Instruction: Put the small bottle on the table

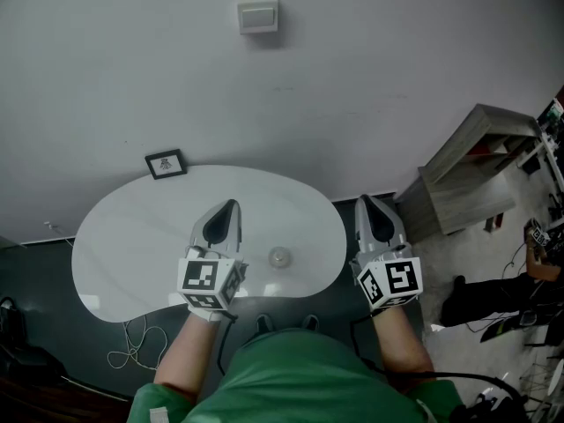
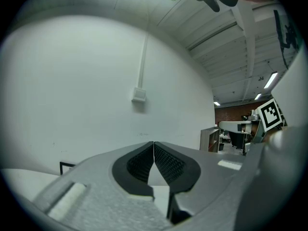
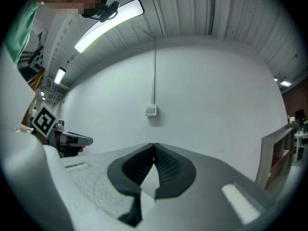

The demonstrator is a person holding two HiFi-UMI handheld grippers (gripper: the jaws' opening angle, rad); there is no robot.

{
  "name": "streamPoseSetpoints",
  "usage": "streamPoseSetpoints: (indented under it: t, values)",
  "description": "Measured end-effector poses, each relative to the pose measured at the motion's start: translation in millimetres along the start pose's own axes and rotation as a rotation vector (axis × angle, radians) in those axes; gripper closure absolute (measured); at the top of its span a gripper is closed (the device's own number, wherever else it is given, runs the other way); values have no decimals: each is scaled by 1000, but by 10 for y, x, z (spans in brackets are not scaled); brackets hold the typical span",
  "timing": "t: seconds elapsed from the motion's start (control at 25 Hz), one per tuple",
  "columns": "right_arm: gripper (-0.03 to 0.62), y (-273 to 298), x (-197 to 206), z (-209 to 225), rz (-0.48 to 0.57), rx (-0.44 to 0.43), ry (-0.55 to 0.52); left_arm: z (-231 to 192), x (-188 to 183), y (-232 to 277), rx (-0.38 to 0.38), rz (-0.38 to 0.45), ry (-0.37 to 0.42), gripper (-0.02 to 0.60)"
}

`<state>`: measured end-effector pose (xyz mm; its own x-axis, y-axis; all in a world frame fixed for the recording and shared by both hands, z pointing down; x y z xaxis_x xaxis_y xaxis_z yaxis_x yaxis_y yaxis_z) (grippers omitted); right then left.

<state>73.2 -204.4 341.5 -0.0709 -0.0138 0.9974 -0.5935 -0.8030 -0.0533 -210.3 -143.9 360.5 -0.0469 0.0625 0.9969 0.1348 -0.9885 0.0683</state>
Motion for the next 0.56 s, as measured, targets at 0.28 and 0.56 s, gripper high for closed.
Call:
streamPoseSetpoints:
  t: [0.28,0.56]
  values:
    - [591,-14,-14,-66,-6,-3,-14,-16,56,-14,12,-13,6,569]
    - [591,-41,-15,-143,-14,5,-23,-49,73,-45,23,-13,8,569]
Point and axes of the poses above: the fingertips, and each gripper's own axes: y forward along the fingers, z to its right, x out of its underside, the point moved 6 cm from there along -y, backward along the fingers, and after that the axes turned 4 degrees about y, right-handed, at the moved point
